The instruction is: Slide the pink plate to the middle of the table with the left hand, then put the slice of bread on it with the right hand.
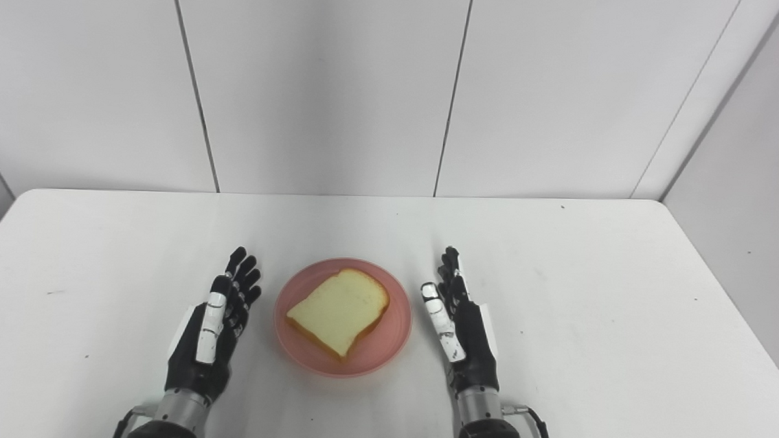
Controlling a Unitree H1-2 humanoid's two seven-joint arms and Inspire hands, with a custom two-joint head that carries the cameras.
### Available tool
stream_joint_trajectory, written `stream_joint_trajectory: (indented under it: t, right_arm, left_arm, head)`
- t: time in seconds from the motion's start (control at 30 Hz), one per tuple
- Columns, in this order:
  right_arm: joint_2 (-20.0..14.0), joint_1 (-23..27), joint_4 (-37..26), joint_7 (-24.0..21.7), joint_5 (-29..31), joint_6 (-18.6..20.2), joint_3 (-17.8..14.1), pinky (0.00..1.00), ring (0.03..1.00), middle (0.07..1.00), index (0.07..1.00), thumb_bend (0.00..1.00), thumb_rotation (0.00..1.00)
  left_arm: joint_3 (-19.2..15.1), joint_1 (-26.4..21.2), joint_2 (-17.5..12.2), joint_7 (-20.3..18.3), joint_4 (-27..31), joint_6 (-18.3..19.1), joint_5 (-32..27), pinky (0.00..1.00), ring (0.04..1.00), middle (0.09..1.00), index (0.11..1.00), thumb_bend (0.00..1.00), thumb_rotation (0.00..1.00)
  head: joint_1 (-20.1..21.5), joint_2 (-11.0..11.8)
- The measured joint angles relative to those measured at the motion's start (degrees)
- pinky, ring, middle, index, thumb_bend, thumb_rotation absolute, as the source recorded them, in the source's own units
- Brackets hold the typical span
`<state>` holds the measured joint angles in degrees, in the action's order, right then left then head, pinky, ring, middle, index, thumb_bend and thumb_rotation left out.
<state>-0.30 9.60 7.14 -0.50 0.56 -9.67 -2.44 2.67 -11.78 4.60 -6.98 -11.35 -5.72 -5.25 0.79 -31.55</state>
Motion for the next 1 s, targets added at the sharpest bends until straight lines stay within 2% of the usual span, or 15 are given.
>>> stream_joint_trajectory:
  t: [0.23, 0.47, 1.0]
  right_arm:
    - [-0.19, 0.22, 0.31, -0.2, 0.43, -0.08, 0.14, 1.0, 1.0, 1.0, 1.0, 0.66, 0.82]
    - [-1.09, 0.27, 0.44, -1.31, 1.69, -0.08, 0.47, 1.0, 1.0, 1.0, 1.0, 0.69, 0.86]
    - [-1.38, 0.39, 0.65, -1.33, 2.42, -0.07, 0.67, 1.0, 1.0, 1.0, 1.0, 0.64, 0.82]
  left_arm:
    - [0.06, 0.0, 0.06, 0.25, -0.02, -0.04, 0.25, 1.0, 1.0, 1.0, 1.0, 0.71, 0.99]
    - [0.1, 0.0, 0.14, 0.62, -0.14, -0.32, 0.26, 1.0, 1.0, 1.0, 1.0, 0.7, 1.0]
    - [0.09, -0.03, 0.0, 0.65, -0.19, -0.47, 1.09, 1.0, 1.0, 1.0, 1.0, 0.71, 1.0]
  head:
    - [-0.53, 0.09]
    - [-0.44, -0.09]
    - [-0.35, -0.44]
